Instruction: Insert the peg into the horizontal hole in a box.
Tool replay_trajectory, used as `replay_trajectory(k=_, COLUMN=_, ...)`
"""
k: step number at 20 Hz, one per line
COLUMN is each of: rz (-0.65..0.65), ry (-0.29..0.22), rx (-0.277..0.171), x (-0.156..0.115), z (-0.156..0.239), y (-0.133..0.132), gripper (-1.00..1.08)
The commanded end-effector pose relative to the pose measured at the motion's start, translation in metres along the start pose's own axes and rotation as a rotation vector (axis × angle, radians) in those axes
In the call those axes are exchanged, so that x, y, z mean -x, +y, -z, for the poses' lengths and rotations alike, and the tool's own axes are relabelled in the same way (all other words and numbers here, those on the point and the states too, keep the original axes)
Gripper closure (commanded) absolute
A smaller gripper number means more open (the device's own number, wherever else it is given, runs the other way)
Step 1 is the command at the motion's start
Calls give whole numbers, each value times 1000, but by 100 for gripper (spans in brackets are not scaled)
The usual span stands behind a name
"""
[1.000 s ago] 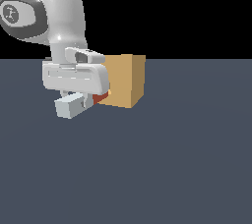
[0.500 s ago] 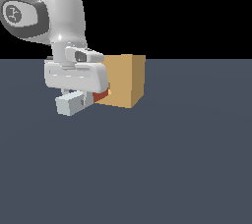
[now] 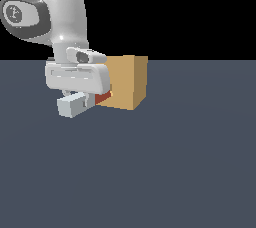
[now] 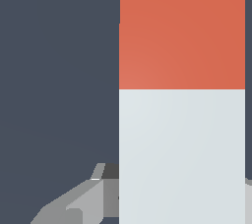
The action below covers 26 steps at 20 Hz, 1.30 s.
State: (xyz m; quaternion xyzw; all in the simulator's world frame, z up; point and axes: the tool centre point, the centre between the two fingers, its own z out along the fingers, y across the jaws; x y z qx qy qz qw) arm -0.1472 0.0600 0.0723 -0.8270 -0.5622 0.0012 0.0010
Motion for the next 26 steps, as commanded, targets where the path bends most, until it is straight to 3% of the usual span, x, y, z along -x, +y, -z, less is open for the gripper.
replay_trajectory(k=1, rz=0, ry=1, rx=2, x=-2, z=1, y=1, gripper=108)
replay_trajectory(k=7, rz=0, ry=2, rx=2, x=-22, z=1, y=0, gripper=108)
replay_trajectory(k=18, rz=0, ry=3, rx=5, x=-97, z=2, y=0, gripper=108)
replay_trajectory(k=26, rz=0, ry=3, rx=5, x=-114, z=3, y=1, gripper=108)
